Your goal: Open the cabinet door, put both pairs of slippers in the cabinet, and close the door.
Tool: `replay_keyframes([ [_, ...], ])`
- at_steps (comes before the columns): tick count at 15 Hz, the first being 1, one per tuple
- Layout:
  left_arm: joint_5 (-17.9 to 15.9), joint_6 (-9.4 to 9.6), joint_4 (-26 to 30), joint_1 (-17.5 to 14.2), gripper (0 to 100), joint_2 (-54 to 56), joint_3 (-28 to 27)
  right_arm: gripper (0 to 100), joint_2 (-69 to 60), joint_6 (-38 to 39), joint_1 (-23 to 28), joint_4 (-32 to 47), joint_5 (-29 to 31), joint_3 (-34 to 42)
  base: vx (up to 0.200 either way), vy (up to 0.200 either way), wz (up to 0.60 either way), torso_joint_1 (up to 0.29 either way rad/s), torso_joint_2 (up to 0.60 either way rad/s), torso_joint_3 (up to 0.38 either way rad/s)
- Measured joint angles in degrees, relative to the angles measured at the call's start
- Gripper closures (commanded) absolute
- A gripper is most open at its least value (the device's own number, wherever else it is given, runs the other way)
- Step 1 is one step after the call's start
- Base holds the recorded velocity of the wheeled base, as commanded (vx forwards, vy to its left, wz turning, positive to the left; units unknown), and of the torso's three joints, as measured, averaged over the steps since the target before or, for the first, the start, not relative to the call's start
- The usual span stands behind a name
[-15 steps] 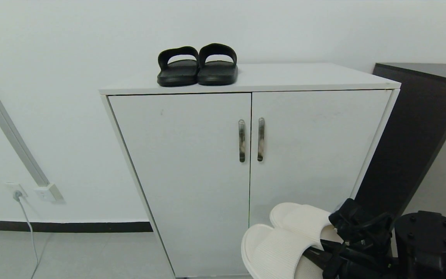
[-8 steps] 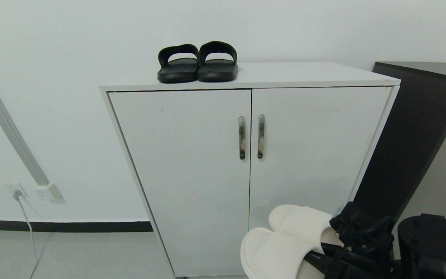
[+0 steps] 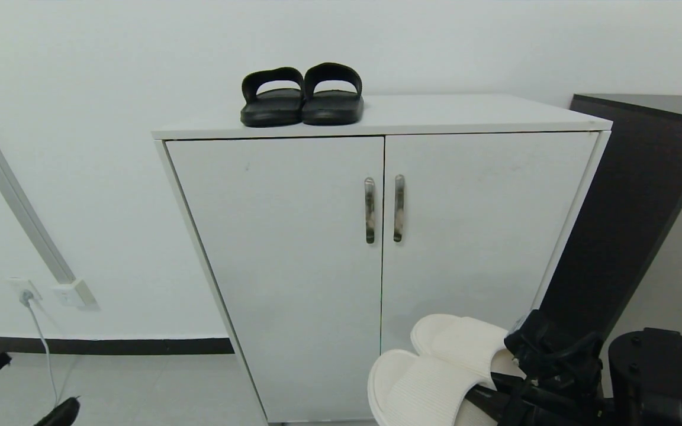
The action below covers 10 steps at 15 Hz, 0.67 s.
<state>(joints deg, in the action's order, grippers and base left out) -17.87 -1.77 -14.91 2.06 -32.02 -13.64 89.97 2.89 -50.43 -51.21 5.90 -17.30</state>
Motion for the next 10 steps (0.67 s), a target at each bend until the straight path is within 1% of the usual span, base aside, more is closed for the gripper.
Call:
replay_keyframes([
  [2, -1.08, -1.12, -2.06, 4.27, 0, -5.77, -3.08, 100, 0.05, 0.01, 0.0, -0.05, 0.01, -0.04, 0.0, 0.0, 0.0, 0.0, 0.0, 0.0],
  [3, -1.21, -2.24, -2.33, 6.81, 0, -8.11, -5.32, 100, 0.02, 0.06, 0.0, -0.21, 0.01, -0.06, 0.0, 0.0, 0.0, 0.0, 0.0, 0.0],
  [6, -1.21, -8.06, -2.66, 14.34, 0, -14.08, -14.28, 100, 0.09, 0.09, -0.04, -3.04, 0.04, -0.04, 0.0, 0.0, 0.0, 0.0, 0.0, 0.0],
  [7, -1.1, -8.72, -2.66, 16.51, 0, -16.18, -16.64, 100, 0.17, 0.11, -0.06, -3.17, 0.06, -0.04, 0.0, 0.0, 0.0, 0.0, 0.0, 0.0],
  [10, -0.41, -9.2, -3.43, 23.59, 0, -23.71, -22.03, 100, 0.63, 0.11, -0.09, -3.17, 0.06, 0.11, 0.0, 0.0, 0.0, 0.0, 0.0, 0.0],
])
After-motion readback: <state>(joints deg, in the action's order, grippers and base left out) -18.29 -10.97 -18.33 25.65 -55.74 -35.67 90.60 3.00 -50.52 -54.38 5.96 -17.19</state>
